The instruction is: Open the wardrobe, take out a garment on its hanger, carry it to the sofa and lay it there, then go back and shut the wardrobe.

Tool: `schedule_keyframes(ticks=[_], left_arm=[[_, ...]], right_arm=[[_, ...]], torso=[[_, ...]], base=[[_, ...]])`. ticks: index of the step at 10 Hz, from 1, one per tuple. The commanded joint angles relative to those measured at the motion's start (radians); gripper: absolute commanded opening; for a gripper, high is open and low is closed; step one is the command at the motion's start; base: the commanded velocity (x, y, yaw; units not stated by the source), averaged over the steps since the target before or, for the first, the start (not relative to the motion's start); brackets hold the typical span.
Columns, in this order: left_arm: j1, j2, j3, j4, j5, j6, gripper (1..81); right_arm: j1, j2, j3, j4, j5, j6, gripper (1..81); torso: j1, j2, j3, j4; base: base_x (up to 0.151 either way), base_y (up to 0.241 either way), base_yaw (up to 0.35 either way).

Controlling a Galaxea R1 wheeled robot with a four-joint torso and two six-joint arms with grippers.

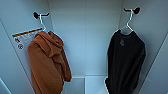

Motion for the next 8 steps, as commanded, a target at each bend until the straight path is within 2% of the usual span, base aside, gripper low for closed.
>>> schedule_keyframes(ticks=[1, 2, 4, 5, 6, 7, 8], left_arm=[[-0.046, -0.004, 0.005, 0.009, 0.049, 0.002, 81.1], [-0.056, -0.006, 0.007, 0.008, 0.046, 0.002, 81.1], [-0.082, -0.013, 0.028, 0.006, 0.05, 0.002, 81.1], [-0.096, -0.024, 0.053, 0.006, 0.05, 0.002, 81.1], [-0.108, -0.036, 0.079, 0.006, 0.052, 0.0, 81.1], [-0.124, -0.048, 0.102, 0.005, 0.053, 0.0, 81.1], [-0.135, -0.053, 0.111, 0.005, 0.055, 0.0, 81.1]], right_arm=[[0.032, -0.001, 0.004, -0.01, -0.059, -0.003, 81.1], [0.032, 0.001, 0.005, -0.011, -0.059, -0.003, 81.1], [0.03, 0.001, 0.004, -0.011, -0.059, -0.003, 81.1], [0.03, 0.001, 0.004, -0.01, -0.059, -0.003, 81.1], [0.03, 0.002, 0.004, -0.01, -0.059, -0.003, 81.1], [0.03, 0.002, 0.004, -0.01, -0.059, -0.003, 81.1], [0.032, 0.002, 0.005, -0.01, -0.059, -0.003, 81.1]], torso=[[0.0, 0.0, -0.001, 0.0], [-0.001, -0.001, 0.009, 0.0], [-0.001, -0.001, 0.016, -0.088], [-0.001, -0.001, 0.014, -0.109], [-0.001, -0.001, 0.037, -0.134], [-0.001, -0.001, 0.04, -0.167], [-0.001, -0.001, 0.054, -0.181]], base=[[0.0, 0.0, 0.0], [0.0, 0.0, 0.0], [0.0, 0.0, 0.0], [0.0, 0.0, 0.0], [0.0, 0.0, 0.0], [0.0, 0.0, 0.0], [0.0, 0.0, 0.0]])
